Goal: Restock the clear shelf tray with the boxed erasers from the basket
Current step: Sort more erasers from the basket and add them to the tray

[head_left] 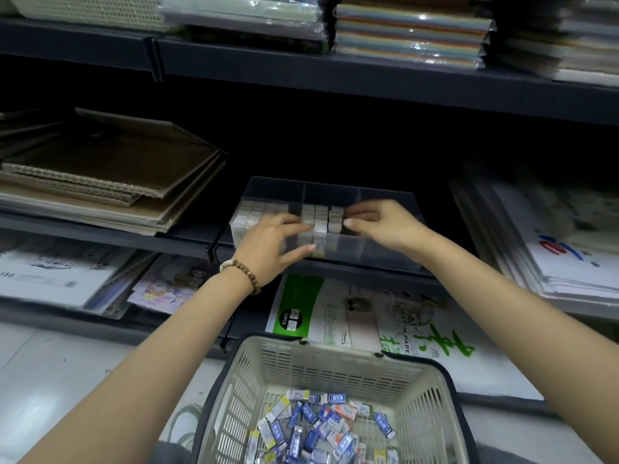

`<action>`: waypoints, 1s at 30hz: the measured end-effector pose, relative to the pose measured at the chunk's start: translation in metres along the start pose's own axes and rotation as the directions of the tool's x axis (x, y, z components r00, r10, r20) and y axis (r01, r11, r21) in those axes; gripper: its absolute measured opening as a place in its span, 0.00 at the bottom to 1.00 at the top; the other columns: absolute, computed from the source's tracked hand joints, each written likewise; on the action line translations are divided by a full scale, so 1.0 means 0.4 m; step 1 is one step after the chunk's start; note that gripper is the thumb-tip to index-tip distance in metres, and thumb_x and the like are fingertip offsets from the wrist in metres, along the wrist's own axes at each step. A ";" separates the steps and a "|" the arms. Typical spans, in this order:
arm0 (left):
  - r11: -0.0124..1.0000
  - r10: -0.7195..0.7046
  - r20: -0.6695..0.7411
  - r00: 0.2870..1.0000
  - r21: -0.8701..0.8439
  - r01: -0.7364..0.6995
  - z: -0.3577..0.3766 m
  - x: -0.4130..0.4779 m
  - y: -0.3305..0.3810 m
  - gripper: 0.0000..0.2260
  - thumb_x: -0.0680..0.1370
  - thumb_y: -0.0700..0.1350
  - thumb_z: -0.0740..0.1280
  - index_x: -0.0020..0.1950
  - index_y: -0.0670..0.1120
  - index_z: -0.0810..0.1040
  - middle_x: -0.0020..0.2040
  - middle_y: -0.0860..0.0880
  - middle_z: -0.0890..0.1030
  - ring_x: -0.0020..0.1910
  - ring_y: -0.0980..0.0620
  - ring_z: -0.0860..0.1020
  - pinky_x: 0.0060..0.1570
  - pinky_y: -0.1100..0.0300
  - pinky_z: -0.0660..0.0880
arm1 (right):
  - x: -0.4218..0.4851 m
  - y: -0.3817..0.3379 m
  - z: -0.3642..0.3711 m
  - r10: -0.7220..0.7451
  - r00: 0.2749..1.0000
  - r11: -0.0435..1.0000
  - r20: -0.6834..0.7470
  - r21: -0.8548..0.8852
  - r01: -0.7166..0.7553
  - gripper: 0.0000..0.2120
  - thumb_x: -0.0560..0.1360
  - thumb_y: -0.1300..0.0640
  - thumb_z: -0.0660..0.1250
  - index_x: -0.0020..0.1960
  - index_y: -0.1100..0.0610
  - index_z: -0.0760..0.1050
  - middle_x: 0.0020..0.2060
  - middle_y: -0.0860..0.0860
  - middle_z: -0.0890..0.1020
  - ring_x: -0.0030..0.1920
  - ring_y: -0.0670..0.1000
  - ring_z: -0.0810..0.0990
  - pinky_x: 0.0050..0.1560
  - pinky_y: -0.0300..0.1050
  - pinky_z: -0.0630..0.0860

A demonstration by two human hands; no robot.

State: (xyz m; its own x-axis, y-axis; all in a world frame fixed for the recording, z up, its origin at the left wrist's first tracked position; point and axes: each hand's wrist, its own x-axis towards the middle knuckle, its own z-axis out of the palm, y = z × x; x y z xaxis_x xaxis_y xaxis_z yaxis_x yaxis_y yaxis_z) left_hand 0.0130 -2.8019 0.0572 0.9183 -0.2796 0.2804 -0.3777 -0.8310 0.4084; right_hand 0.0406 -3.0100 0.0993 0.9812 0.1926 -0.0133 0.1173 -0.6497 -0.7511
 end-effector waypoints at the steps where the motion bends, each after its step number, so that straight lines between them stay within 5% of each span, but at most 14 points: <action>1: 0.999 -0.008 -0.037 0.999 -0.032 0.007 0.006 -0.026 0.006 0.20 0.76 0.56 0.64 0.66 0.50 0.74 0.66 0.49 0.72 0.66 0.50 0.68 0.66 0.54 0.65 | -0.031 0.003 -0.001 -0.034 0.999 0.999 -0.024 0.026 0.034 0.19 0.75 0.55 0.68 0.64 0.57 0.73 0.57 0.49 0.78 0.56 0.44 0.76 0.54 0.33 0.71; 4: 0.994 -0.037 -0.123 0.992 -0.106 0.023 0.064 -0.123 0.020 0.20 0.76 0.57 0.63 0.66 0.51 0.75 0.66 0.51 0.73 0.67 0.52 0.67 0.67 0.56 0.63 | -0.132 0.055 0.016 -0.025 1.000 0.974 0.007 0.226 0.022 0.13 0.75 0.57 0.68 0.59 0.53 0.77 0.53 0.45 0.81 0.53 0.42 0.79 0.51 0.31 0.74; 7: 0.956 -0.138 0.035 0.990 -0.255 0.143 0.187 -0.240 0.028 0.20 0.75 0.56 0.65 0.66 0.52 0.74 0.67 0.52 0.72 0.67 0.53 0.66 0.68 0.57 0.62 | -0.229 0.178 0.108 0.081 0.983 0.939 0.167 0.319 -0.132 0.09 0.74 0.61 0.68 0.54 0.54 0.78 0.49 0.50 0.83 0.49 0.46 0.81 0.48 0.36 0.78; 11: 0.926 -0.208 0.367 0.907 -0.226 0.304 0.386 -0.402 0.007 0.20 0.76 0.56 0.64 0.66 0.50 0.74 0.67 0.51 0.72 0.67 0.52 0.68 0.68 0.58 0.63 | -0.354 0.412 0.288 0.313 0.875 0.920 0.369 0.110 -0.375 0.12 0.74 0.60 0.69 0.58 0.58 0.78 0.53 0.51 0.81 0.50 0.46 0.79 0.46 0.28 0.73; 17: 0.800 -0.301 0.697 0.651 -0.188 0.570 0.631 -0.583 -0.043 0.16 0.77 0.48 0.66 0.63 0.43 0.77 0.64 0.46 0.76 0.63 0.47 0.74 0.62 0.57 0.69 | -0.522 0.684 0.464 0.606 0.601 0.755 0.521 -0.140 -0.640 0.13 0.73 0.63 0.69 0.57 0.66 0.78 0.54 0.59 0.81 0.52 0.53 0.79 0.52 0.43 0.76; 20: 0.764 -0.278 0.801 0.530 -0.151 0.628 0.722 -0.624 -0.060 0.14 0.78 0.44 0.65 0.61 0.40 0.77 0.58 0.42 0.80 0.59 0.44 0.77 0.57 0.62 0.71 | -0.555 0.768 0.496 0.681 0.479 0.714 0.554 -0.359 -0.601 0.12 0.74 0.60 0.68 0.53 0.68 0.79 0.45 0.58 0.80 0.44 0.50 0.75 0.45 0.44 0.72; 22: 0.756 -0.228 0.867 0.443 -0.128 0.641 0.762 -0.632 -0.064 0.12 0.79 0.41 0.64 0.59 0.36 0.78 0.57 0.37 0.80 0.58 0.42 0.77 0.51 0.70 0.71 | -0.572 0.808 0.513 0.699 0.430 0.711 0.571 -0.487 -0.508 0.15 0.75 0.57 0.66 0.57 0.67 0.78 0.48 0.57 0.79 0.48 0.48 0.74 0.46 0.41 0.69; 25: 0.781 -0.162 0.936 0.311 -0.071 0.620 0.803 -0.637 -0.062 0.14 0.80 0.42 0.61 0.63 0.38 0.76 0.61 0.38 0.77 0.61 0.41 0.75 0.55 0.63 0.70 | -0.589 0.832 0.537 0.653 0.422 0.757 0.628 -0.541 -0.367 0.15 0.77 0.58 0.64 0.61 0.63 0.76 0.59 0.57 0.79 0.59 0.53 0.77 0.56 0.41 0.71; 30: 0.822 -0.161 0.944 0.287 -0.032 0.569 0.832 -0.645 -0.055 0.16 0.76 0.39 0.67 0.63 0.37 0.75 0.63 0.39 0.76 0.63 0.44 0.74 0.60 0.62 0.68 | -0.603 0.844 0.556 0.589 0.436 0.807 0.681 -0.524 -0.272 0.18 0.77 0.59 0.63 0.66 0.60 0.73 0.65 0.56 0.74 0.63 0.54 0.74 0.59 0.40 0.69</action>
State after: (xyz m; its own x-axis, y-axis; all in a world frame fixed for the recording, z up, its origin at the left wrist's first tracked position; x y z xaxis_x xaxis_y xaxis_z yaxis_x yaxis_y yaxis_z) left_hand -0.1759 -2.8715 -0.3132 0.4362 -0.4004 -0.8058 0.2081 -0.8263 0.5233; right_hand -0.1904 -3.1123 -0.2976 0.3926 0.2022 -0.8972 -0.0920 -0.9620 -0.2570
